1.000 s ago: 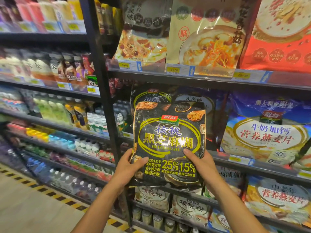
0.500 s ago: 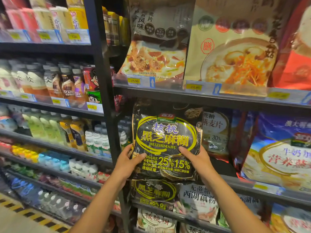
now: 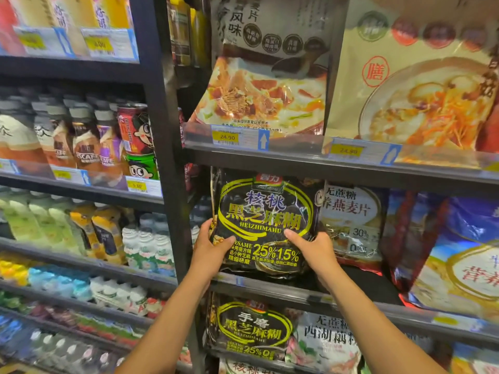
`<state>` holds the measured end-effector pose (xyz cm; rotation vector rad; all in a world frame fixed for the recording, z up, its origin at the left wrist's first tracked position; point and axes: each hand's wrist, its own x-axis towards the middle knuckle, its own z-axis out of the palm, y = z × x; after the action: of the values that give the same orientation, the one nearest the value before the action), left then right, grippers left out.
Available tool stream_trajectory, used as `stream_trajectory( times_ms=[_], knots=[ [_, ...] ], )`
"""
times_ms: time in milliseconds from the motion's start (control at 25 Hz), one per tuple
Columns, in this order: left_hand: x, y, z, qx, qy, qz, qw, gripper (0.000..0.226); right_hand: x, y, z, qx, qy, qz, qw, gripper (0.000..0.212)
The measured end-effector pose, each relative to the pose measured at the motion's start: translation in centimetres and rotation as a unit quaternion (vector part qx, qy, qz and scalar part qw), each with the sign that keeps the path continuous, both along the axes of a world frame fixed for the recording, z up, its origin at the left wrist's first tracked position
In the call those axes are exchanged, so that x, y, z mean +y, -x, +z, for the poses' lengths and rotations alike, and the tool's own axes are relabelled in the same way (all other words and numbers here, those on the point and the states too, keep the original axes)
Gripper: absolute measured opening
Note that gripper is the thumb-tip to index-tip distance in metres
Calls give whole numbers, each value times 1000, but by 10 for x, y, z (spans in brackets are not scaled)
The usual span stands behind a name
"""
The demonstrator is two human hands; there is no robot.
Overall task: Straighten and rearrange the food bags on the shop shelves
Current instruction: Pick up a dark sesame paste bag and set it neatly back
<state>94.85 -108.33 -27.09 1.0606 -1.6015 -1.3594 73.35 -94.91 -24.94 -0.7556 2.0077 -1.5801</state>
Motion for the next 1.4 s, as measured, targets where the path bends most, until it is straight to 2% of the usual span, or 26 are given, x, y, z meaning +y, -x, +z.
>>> stream_trajectory(
  times_ms=[120, 280, 440, 640, 800, 960, 1080, 1400],
  knots=[
    [-2, 0, -1, -34, -1, -7, 999, 71, 0, 3, -11, 26, -20, -11, 999, 58],
    [-3, -4, -7, -105, -16, -20, 994, 80, 5, 5, -24, 73, -67, 18, 995, 70],
    [2, -5, -12, -180, -12, -29, 983, 86, 9, 1, -26, 101, -85, 43, 990, 60],
    [-2, -4, -20, -200, 10, -45, 979, 108, 21, -6, -32, 198, -217, 76, 953, 87],
    [-8, 4, -22, -226, 29, -36, 973, 105, 17, -16, -37, 216, -198, 34, 956, 82],
    [-18, 11, -25, -223, 24, -34, 974, 106, 5, -13, -31, 216, -219, 18, 951, 69],
    [-23, 14, -27, -220, 17, -41, 975, 104, 0, -13, -29, 237, -234, 8, 943, 69],
    [-12, 9, -33, -245, 56, -22, 968, 99, 14, -18, -32, 241, -189, 26, 952, 74]
  ],
)
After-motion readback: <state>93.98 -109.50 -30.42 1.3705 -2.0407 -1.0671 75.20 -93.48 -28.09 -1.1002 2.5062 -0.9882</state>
